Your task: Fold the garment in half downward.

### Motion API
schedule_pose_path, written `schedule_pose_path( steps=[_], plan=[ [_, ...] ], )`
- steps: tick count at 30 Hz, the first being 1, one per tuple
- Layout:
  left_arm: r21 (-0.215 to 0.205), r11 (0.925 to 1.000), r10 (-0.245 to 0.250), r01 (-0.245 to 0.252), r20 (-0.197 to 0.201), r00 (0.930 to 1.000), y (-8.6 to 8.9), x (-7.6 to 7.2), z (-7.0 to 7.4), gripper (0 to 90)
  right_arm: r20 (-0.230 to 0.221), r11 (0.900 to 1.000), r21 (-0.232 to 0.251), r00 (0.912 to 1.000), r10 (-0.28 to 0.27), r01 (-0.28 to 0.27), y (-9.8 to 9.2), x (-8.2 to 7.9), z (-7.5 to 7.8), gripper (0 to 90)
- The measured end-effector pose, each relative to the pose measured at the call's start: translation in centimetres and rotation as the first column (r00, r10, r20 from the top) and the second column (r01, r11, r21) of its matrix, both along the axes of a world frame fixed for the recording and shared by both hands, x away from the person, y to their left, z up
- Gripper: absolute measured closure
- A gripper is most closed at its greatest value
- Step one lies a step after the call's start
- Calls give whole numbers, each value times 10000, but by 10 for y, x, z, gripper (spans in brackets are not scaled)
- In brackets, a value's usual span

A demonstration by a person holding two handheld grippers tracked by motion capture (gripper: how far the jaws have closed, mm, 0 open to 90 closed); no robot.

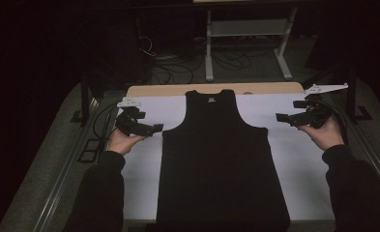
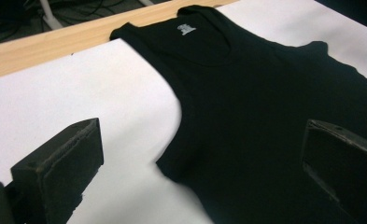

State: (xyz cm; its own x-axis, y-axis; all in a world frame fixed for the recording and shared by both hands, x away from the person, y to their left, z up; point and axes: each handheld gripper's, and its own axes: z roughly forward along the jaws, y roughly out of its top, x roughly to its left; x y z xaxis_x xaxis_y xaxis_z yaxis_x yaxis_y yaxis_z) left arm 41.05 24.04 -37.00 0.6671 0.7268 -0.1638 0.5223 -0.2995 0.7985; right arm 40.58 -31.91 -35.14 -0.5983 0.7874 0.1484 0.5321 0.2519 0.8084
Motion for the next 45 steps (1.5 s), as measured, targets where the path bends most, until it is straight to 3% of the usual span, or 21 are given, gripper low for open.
schedule_pose_path(
  steps=[4, 9, 20, 29, 35, 45],
  plan=[
    [-125, 9999, 63, -67, -253, 9997, -1, 6, -8, 0, -205, 10000, -82, 9998, -22, 20, 0, 6, -7, 0],
    [-252, 9997, 60, -66, -261, 9996, -5, 10, -13, 0, -326, 9998, -210, 9995, -25, 18, 2, 10, -13, 0],
    [-91, 9997, 202, -211, -876, 9960, -7, 20, -32, 0, -706, 9996, -272, 9974, -105, 86, 5, 22, -28, 0],
    [-4, 9997, 262, -264, -1003, 9946, -7, 26, -40, 0, -1077, 9988, -418, 9937, -311, 267, 2, 31, -41, 0],
    [361, 9989, 345, -304, -1186, 9923, -2, 30, -45, 0, -1281, 9978, -539, 9907, -462, 395, 1, 35, -48, 0],
    [143, 9985, 551, -536, -1476, 9875, -1, 36, -55, 0, -1596, 9971, -668, 9860, -477, 374, 6, 42, -60, 0]
  ],
)
